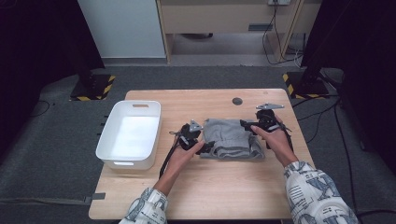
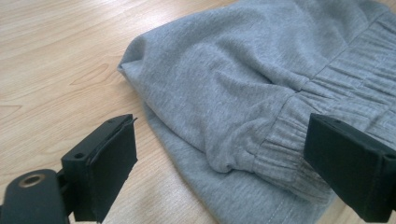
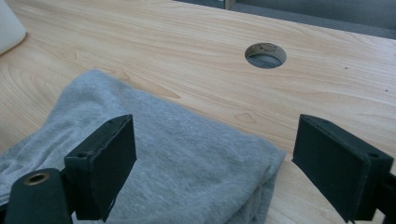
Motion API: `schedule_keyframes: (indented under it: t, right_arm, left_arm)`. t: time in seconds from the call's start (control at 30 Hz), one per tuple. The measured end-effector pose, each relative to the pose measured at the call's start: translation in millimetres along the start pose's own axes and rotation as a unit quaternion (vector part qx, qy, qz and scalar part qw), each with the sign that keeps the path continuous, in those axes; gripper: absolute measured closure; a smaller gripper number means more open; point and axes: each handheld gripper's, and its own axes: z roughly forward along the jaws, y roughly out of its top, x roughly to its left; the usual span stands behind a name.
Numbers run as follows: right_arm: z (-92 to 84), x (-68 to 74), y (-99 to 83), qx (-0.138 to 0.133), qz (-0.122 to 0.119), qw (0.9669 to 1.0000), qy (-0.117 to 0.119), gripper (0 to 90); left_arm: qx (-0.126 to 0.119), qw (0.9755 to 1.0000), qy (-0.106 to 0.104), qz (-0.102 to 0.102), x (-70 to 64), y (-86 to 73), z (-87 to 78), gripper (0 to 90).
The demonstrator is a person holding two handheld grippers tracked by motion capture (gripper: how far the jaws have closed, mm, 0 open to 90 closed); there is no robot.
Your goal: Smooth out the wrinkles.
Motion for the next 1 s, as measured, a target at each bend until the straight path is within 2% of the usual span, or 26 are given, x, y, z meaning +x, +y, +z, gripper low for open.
schedule_keyframes:
  t: [0.4,0.7,1.0]
  right_arm:
    - [-0.5,13.0,3.9,-0.005,-0.001,0.9999,0.016,12.9]
    - [-0.6,25.8,10.4,-0.005,-0.012,0.9994,0.031,12.5]
    - [-1.0,38.6,14.8,-0.008,-0.017,0.9989,0.042,12.9]
  left_arm:
    - [0.003,1.0,-0.003,-0.004,3.1,1.2,-6.1,8.4]
    - [0.003,1.0,-0.001,-0.002,4.9,3.7,-13.4,8.3]
    - [0.003,1.0,0.001,-0.005,8.6,4.3,-24.7,7.6]
